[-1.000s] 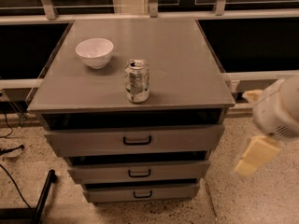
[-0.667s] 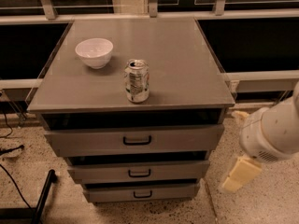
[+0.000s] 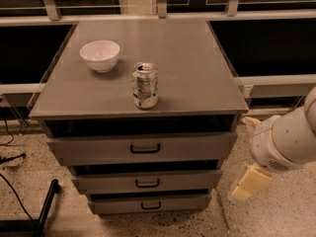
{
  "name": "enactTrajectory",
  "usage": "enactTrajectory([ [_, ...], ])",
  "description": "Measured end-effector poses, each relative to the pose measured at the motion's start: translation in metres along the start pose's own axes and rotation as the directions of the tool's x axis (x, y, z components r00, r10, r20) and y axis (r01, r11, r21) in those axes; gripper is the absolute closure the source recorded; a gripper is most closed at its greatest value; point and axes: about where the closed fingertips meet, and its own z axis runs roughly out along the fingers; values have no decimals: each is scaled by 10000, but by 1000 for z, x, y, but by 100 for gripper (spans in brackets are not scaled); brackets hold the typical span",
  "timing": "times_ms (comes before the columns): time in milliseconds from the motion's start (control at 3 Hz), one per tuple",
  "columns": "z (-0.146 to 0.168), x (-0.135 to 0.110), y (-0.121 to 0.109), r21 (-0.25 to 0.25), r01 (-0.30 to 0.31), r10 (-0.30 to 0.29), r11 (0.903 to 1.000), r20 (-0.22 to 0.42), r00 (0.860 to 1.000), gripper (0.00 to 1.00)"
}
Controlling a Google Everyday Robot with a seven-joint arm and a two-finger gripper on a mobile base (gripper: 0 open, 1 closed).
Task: Open bottom drawer
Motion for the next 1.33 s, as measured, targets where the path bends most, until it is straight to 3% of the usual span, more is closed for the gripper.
enactTrajectory([
  [333, 5, -1, 4, -154, -27, 26, 9999, -30, 10000, 0],
  [667, 28, 8, 24, -648, -339, 341, 9973, 18, 9994, 0],
  [1000, 73, 28, 65, -1260, -798, 832, 9888, 224, 9963, 0],
  [1333, 156, 62, 139, -1981, -1471, 1608, 9691, 549, 9855, 0],
])
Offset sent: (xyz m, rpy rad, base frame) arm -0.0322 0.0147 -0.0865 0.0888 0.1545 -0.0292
